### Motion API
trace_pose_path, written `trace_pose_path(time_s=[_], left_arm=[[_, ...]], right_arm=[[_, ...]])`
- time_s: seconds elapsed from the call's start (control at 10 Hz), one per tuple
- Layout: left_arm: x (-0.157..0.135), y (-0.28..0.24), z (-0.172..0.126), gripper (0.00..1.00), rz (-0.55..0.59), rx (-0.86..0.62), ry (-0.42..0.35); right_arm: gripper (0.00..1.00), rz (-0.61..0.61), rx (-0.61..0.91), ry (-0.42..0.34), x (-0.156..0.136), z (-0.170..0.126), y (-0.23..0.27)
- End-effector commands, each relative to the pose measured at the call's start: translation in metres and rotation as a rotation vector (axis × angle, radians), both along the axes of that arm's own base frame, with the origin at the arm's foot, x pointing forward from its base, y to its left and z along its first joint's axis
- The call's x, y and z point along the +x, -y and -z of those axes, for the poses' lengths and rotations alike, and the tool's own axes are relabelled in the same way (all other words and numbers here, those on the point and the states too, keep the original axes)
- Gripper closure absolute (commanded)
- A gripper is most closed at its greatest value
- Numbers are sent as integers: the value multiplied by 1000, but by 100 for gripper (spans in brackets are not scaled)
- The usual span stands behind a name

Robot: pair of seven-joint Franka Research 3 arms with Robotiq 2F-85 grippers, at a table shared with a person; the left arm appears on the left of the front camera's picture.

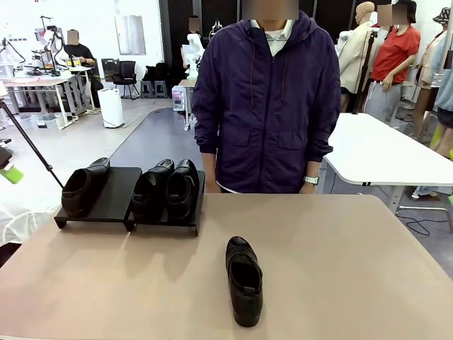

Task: Organize the shoes by placing them on the stand.
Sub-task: Pick up one Shoe and place it in the middle of the table, then place the Shoe from the middle of the table onto the Shoes Stand.

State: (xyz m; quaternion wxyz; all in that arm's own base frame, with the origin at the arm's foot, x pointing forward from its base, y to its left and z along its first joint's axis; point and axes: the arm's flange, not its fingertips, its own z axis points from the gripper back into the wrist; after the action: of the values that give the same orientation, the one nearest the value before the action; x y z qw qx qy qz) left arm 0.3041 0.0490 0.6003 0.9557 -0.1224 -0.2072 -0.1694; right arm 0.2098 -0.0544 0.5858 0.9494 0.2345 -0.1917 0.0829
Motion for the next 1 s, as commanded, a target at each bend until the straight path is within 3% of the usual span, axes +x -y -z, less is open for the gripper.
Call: trace_pose_path(time_s=[0.0,0.9], left_arm=[[-1,-1,-1,0,-6,8,-10],[-1,-1,-1,0,-6,8,-10]], right_arm=[[0,-17,10,-23,0,-13,-3],[0,-17,10,-23,0,-13,-3]])
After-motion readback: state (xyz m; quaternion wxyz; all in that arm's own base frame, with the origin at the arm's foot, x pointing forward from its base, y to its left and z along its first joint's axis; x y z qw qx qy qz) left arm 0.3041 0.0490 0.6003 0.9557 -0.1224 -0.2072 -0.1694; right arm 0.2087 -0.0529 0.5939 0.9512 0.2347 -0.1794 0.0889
